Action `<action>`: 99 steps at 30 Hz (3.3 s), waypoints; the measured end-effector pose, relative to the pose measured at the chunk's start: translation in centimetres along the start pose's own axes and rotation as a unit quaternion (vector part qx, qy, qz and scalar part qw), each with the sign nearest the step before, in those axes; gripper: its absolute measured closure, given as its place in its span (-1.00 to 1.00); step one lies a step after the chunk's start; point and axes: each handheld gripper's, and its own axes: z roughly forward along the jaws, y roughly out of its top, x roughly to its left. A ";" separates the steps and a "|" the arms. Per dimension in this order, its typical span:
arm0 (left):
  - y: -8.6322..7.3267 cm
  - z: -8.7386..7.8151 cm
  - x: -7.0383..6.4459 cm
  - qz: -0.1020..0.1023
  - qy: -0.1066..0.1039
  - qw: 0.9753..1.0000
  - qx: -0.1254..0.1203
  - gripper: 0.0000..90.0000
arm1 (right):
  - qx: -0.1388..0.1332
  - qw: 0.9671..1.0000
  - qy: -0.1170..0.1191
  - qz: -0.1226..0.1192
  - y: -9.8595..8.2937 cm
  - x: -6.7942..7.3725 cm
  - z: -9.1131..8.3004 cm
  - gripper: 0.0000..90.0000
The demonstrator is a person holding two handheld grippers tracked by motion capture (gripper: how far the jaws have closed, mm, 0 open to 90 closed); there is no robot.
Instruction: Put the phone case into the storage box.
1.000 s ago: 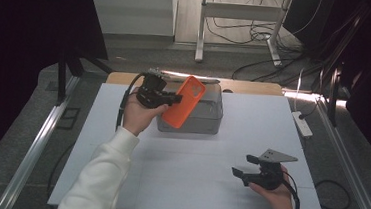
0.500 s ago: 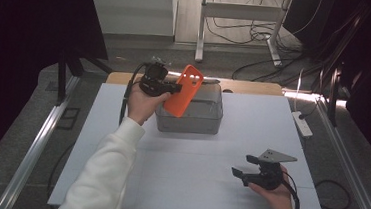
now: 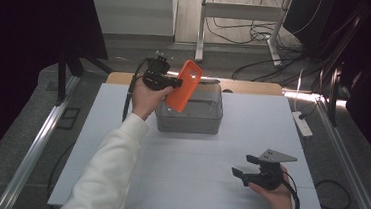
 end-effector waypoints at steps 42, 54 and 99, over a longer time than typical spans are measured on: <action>1.8 1.8 1.8 -0.022 0.061 0.997 0.028 0.77 | 0.002 1.000 -0.003 0.002 -0.1 -0.1 0.1 -0.55; 1.8 2.7 1.8 -0.017 0.084 0.995 0.048 0.77 | 0.003 1.000 -0.003 -0.001 -0.1 -0.1 0.1 -0.55; -0.4 4.8 2.9 -0.027 0.095 0.993 0.070 0.77 | 0.005 1.000 -0.008 -0.005 -0.2 -0.1 0.2 -0.55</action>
